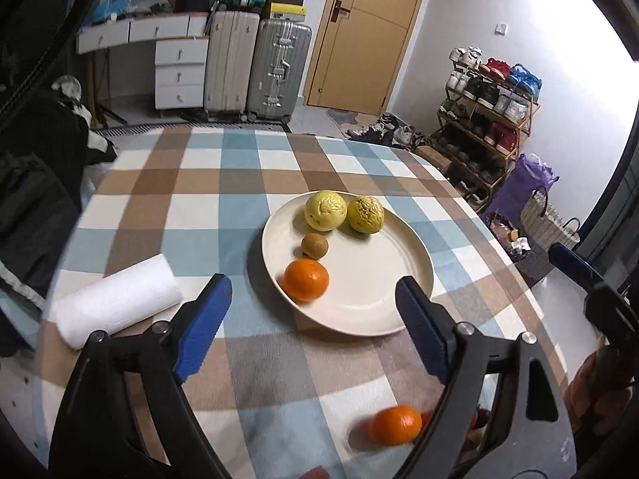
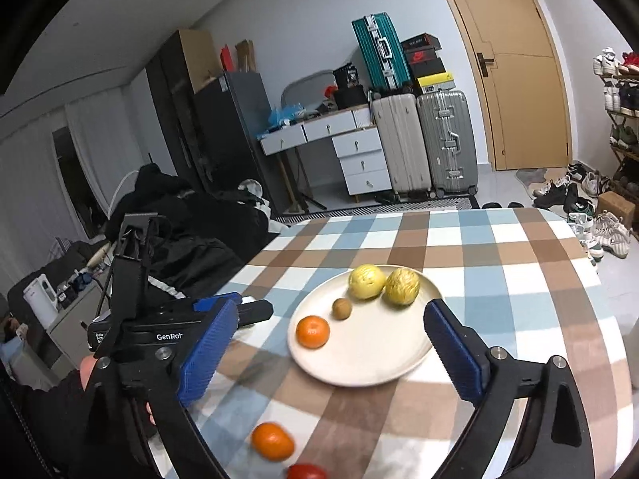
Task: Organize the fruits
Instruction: 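Withdraw both tools from the plate back toward the remaining fruit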
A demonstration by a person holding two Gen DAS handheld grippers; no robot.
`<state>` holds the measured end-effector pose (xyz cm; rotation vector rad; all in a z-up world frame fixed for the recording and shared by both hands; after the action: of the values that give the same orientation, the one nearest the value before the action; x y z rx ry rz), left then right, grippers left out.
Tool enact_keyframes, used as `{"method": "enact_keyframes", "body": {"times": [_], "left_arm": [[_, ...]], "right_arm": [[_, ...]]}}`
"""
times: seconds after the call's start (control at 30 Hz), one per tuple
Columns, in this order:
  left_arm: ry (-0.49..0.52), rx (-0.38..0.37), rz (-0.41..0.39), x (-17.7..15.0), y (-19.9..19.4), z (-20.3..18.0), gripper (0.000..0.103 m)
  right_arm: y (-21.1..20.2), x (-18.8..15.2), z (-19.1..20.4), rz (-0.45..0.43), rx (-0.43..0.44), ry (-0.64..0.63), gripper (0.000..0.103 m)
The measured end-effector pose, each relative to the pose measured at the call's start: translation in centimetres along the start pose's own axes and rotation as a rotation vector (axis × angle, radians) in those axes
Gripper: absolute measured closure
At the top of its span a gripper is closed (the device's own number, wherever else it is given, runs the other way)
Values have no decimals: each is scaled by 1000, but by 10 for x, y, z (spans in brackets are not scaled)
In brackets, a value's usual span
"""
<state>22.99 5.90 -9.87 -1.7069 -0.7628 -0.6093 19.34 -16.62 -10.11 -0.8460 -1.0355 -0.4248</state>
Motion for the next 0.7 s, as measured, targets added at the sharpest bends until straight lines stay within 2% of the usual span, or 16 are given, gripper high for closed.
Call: {"method": "enact_keyframes", "body": {"times": [0.13, 0.4, 0.7], "left_arm": [[3, 13, -30, -7, -26, -11, 15], [43, 36, -89, -23, -73, -32, 2], [38, -23, -114, -51, -109, -49, 1]], "right_arm": [[-19, -13, 11, -18, -13, -9, 1], [-43, -33, 27, -27, -25, -5, 0], [-79, -52, 33, -40, -60, -11, 0]]}}
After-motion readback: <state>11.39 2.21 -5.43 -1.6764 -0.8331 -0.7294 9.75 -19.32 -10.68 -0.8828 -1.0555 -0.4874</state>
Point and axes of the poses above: each gripper's, at about its wrist camera, not at the fingertips, and y roughly the way its jaws point, z to its left, x to its top, the point moved 7 cm from there along y, roughly the way its jaws point, and after that the axes turned 2 degrees about -y, right-handed, at the moved point
